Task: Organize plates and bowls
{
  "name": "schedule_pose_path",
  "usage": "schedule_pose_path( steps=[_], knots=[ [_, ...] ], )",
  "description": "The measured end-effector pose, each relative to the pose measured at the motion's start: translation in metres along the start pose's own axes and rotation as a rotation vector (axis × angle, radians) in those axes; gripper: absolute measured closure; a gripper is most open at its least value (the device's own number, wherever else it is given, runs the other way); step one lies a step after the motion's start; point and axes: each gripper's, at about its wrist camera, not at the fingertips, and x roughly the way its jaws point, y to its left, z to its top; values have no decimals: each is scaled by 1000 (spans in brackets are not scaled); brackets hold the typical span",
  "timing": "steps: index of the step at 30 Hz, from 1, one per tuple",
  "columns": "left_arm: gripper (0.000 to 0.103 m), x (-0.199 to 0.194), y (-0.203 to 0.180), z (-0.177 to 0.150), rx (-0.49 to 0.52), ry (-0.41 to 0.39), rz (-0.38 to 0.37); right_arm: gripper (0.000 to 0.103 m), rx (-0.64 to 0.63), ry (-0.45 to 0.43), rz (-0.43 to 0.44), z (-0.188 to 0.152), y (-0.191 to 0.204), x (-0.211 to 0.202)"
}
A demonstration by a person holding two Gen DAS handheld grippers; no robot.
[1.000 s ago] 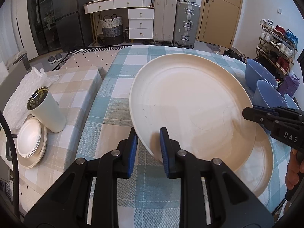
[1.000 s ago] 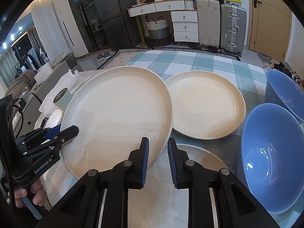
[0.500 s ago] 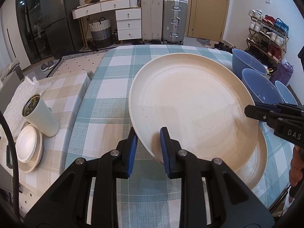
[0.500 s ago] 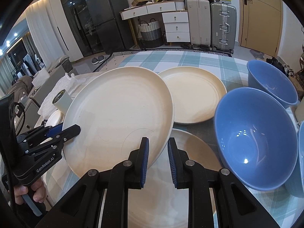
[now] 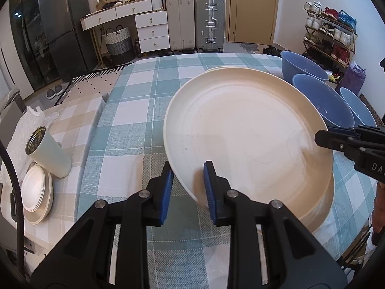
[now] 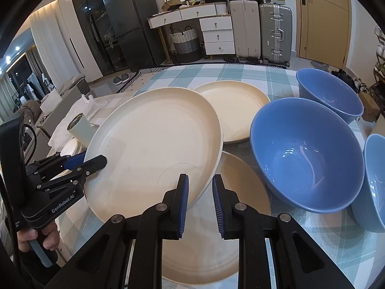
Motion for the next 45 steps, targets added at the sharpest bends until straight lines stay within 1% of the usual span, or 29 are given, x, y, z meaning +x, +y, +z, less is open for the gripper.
schedule_pose_path(
  steps=[25, 35, 45],
  knots=[
    [79, 5, -45, -16, 142, 45, -27, 82, 51, 14, -19, -46, -25, -22],
    [78, 9, -51, -23, 176, 70, -28, 82, 58, 22, -18, -54, -27, -23],
    [77, 19, -61, -31, 219, 96, -11, 82, 58, 47, -37, -62, -30, -16]
  ],
)
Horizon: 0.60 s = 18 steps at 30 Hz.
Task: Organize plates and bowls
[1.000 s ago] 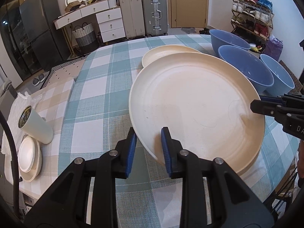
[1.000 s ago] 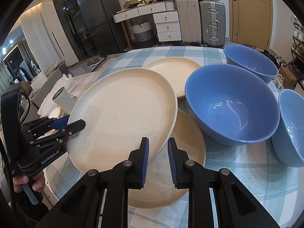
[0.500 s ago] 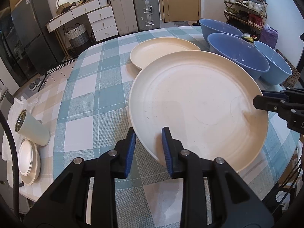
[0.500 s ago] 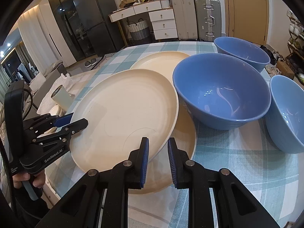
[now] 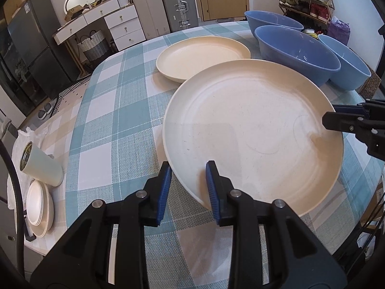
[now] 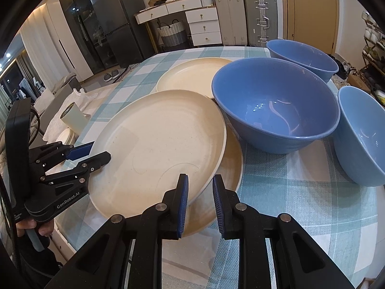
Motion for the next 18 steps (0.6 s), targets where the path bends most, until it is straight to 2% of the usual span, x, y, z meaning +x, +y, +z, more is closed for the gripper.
schedule_pose_path(
  steps=[18],
  knots=[
    [76, 13, -23, -6, 102, 28, 53, 81, -18, 27, -62, -11, -5, 6]
  ],
)
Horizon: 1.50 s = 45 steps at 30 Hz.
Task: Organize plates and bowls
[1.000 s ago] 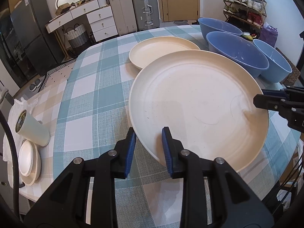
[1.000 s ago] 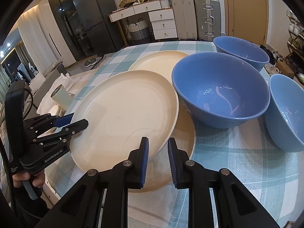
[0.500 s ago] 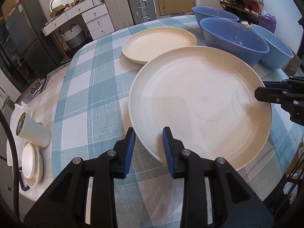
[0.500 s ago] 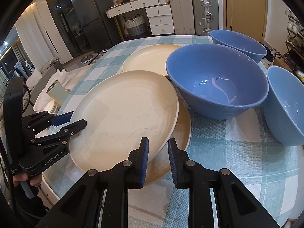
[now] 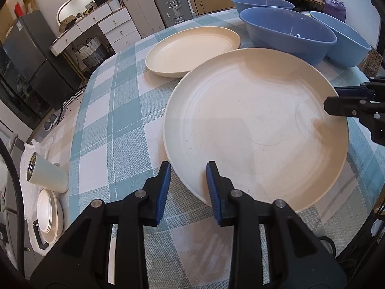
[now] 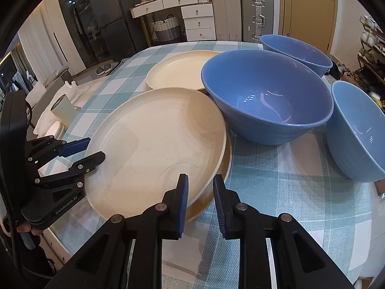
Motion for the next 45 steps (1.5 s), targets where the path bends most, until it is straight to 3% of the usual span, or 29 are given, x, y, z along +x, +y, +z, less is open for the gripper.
schedule_pose_path(
  steps=[16, 23, 25, 27, 33, 36, 45],
  knots=[
    [76, 6, -9, -3, 31, 24, -21, 81, -38, 28, -69, -6, 4, 10],
    [73, 3, 6, -1, -33, 18, -112, 78, -40, 36, -51, -5, 2, 10],
    [68, 0, 12, -1, -60, 15, -143, 72, -39, 30, -40, -5, 1, 6],
    [58, -4, 18, 0, -86, 3, -163, 52, -39, 10, -25, -3, 1, -2],
    [29, -30, 37, 4, -149, -92, -208, 22, -45, -48, 23, 3, 5, -28],
    [28, -45, 47, 6, -180, -128, -216, 12, -39, -82, 36, 7, 6, -42],
    [22, -75, 73, 14, -267, -211, -247, 1, -51, -173, 40, 26, 8, -75]
  ],
)
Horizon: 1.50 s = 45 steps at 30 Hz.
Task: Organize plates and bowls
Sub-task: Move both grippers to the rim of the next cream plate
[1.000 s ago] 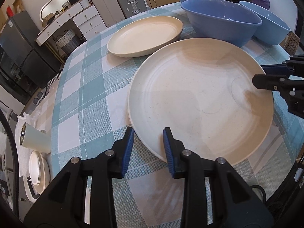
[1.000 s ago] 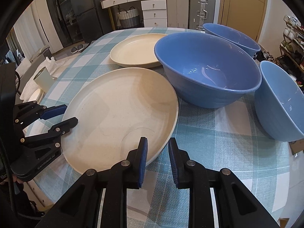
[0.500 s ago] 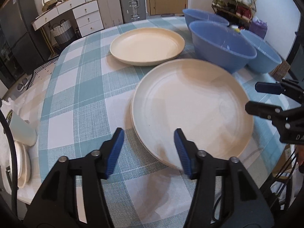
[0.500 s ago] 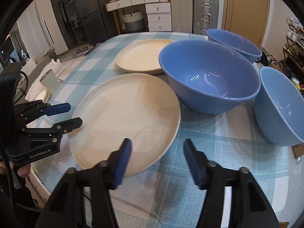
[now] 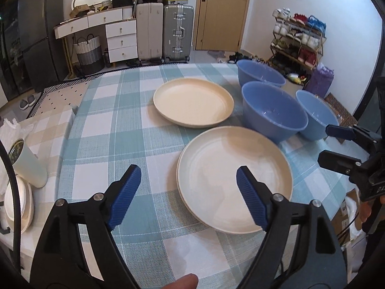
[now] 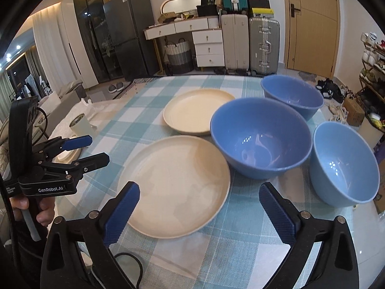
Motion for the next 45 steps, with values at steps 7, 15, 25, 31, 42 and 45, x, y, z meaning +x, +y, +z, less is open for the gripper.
schedule_pose_path(
  steps=[7, 15, 25, 31, 42, 45],
  knots=[
    [2, -18, 4, 13, -36, -58, -28, 1, -26, -36, 3, 26, 0, -16],
    [2, -17, 19, 36, -86, -74, 31, 1, -47, -71, 27, 60, 0, -28],
    [2, -1, 37, 70, -139, -76, 76, 1, -69, -35, 52, 98, -4, -10],
    [2, 18, 41, 86, -149, -55, 84, 1, -83, 2, 62, 121, -10, 10],
    [2, 66, 56, 107, -177, -17, 98, 1, -117, 73, 46, 146, -22, 52],
    [2, 79, 60, 112, -191, -2, 95, 1, -113, 93, 43, 155, -27, 68]
  ],
)
